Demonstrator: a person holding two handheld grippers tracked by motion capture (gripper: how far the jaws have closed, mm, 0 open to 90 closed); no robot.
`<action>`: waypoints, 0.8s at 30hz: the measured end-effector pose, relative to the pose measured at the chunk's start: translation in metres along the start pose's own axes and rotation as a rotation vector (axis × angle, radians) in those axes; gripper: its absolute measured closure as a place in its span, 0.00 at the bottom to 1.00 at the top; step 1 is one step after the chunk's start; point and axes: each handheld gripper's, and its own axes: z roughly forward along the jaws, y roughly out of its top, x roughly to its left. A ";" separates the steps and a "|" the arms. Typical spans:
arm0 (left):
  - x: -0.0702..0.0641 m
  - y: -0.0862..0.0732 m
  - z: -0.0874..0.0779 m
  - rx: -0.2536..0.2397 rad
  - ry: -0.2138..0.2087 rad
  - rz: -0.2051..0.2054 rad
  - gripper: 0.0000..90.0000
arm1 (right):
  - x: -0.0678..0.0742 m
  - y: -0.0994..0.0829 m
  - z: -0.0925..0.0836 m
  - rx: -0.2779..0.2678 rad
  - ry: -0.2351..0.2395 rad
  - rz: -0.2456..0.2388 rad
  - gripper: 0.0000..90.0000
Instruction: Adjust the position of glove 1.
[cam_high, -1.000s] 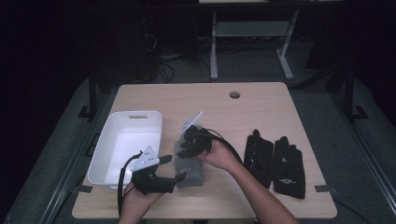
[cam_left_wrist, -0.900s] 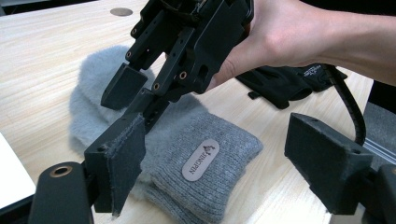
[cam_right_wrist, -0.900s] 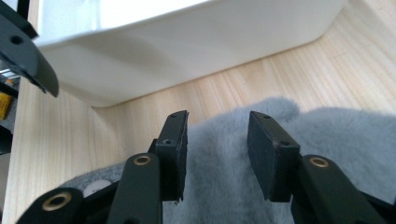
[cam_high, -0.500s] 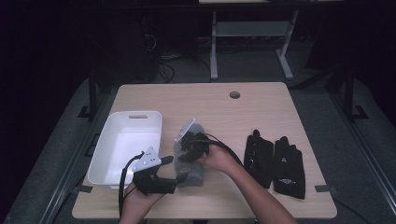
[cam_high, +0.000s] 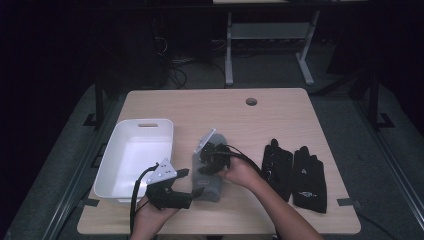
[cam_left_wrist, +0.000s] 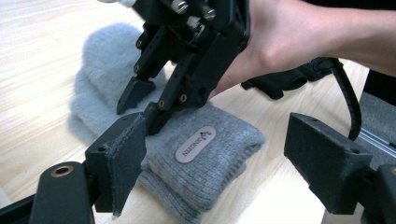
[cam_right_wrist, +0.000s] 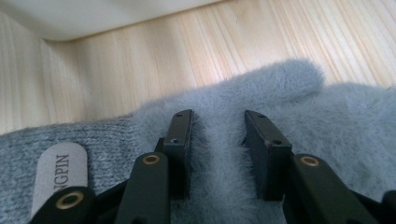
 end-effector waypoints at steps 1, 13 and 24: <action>0.000 0.000 0.002 0.007 0.001 0.005 0.23 | 0.000 -0.002 -0.001 -0.001 -0.001 -0.001 0.70; -0.011 0.002 0.026 0.044 -0.035 -0.011 0.24 | 0.000 -0.028 -0.018 -0.009 -0.014 0.030 0.70; -0.005 0.009 0.046 0.098 -0.023 -0.038 0.26 | -0.007 -0.044 -0.045 -0.092 -0.026 0.117 0.44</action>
